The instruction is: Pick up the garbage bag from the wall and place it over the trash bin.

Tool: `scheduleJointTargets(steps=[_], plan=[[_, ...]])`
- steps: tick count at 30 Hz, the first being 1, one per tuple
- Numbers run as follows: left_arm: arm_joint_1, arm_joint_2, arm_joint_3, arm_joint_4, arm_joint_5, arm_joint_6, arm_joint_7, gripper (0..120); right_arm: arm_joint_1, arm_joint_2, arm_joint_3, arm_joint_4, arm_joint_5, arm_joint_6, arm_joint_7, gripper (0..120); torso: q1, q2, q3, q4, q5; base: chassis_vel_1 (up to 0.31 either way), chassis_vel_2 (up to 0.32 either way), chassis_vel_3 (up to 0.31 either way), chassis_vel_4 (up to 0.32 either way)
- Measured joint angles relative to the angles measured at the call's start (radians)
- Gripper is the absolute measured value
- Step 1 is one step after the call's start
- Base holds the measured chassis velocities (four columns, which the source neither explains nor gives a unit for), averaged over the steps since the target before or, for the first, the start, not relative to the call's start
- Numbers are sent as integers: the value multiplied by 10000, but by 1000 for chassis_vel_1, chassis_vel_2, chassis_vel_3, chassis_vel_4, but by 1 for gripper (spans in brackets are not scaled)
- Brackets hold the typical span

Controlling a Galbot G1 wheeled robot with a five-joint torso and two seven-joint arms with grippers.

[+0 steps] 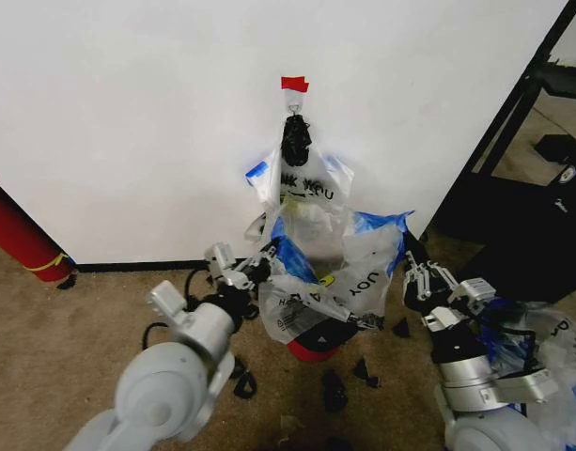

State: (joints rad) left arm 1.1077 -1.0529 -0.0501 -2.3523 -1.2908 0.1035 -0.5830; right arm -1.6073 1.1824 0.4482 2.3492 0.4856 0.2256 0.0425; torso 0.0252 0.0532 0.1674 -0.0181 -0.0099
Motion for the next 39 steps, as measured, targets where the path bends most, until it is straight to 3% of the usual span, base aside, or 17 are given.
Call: scheduleJointTargets(steps=[9,20,25,32,39], plan=[[-250,-621,399,703,306,-104,169,0,44,-161,147,-35,130,-5,52,0,0,0,0,0,-1,0,0,0,0],[627,-772,371,2044,1147,-537,495,0,-230,604,-625,-1816,-834,585,-157,0,0,0,0,0,-1,0,0,0,0],[990,-629,284,1867,1310,-478,303,0,-353,834,-716,-1988,-1109,590,-99,0,0,0,-1,-1,-1,0,0,0,0],[1994,198,125,1090,1732,59,-103,0,-1087,902,-510,-2279,-1563,587,89,0,0,0,-1,0,-2,0,0,0,0],[2204,406,139,927,1736,733,-523,0,-1167,790,-313,-2446,-1832,-90,955,0,0,1,-1,-2,-1,0,0,0,0]])
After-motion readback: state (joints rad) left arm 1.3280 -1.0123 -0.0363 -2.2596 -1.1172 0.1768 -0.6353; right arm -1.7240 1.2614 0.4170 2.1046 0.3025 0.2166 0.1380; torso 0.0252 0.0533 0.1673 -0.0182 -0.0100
